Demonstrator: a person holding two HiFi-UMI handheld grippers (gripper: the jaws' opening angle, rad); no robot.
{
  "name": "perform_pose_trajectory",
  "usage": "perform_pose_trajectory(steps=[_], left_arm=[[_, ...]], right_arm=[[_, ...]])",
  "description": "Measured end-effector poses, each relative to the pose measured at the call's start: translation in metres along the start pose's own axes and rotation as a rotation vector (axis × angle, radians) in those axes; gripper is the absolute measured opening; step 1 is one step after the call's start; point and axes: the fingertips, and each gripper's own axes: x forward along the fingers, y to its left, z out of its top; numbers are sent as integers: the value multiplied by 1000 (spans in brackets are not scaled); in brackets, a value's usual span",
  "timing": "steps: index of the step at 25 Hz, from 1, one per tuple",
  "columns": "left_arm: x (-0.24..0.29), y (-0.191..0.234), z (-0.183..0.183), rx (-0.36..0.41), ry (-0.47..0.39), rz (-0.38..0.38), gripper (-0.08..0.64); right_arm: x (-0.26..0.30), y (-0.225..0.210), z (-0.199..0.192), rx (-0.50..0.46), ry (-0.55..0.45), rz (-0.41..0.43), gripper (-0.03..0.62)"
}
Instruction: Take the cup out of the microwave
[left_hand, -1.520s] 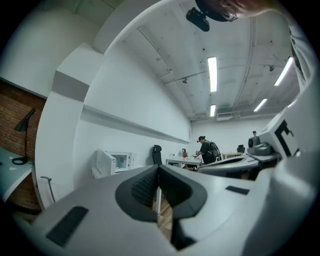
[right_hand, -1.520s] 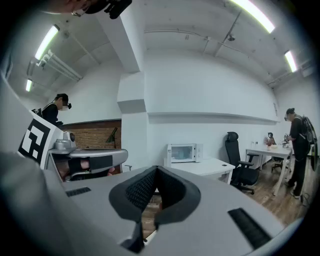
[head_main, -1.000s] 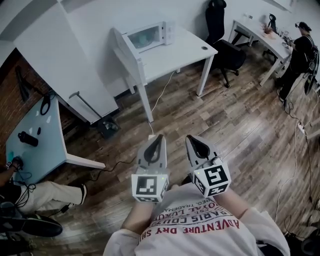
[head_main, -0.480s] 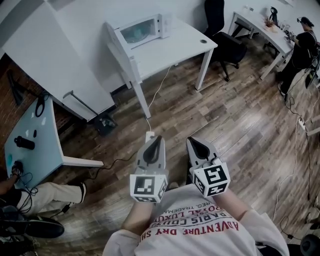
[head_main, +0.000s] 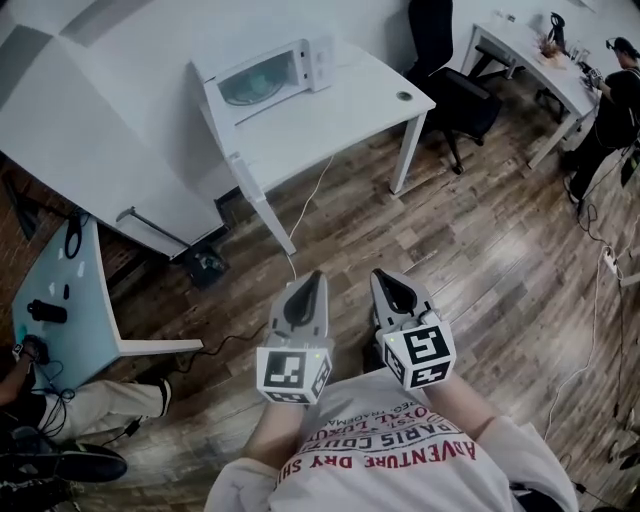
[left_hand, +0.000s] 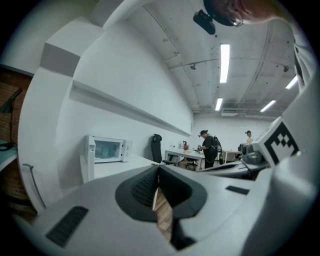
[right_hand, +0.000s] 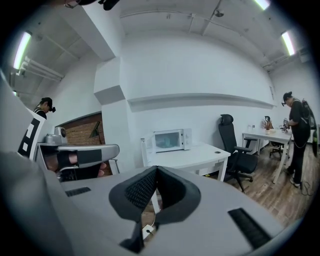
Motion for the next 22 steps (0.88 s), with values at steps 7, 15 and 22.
perform_pose_trajectory(steps=[7, 15, 22], left_arm=[[98, -6, 24, -13, -11, 51, 8], [189, -9, 41, -30, -34, 106, 8], [227, 11, 34, -50, 4, 154, 8]], right_arm=[[49, -94, 39, -55, -5, 19, 11], [96, -177, 63, -72, 2, 54, 11], [136, -200, 62, -59, 35, 97, 11]])
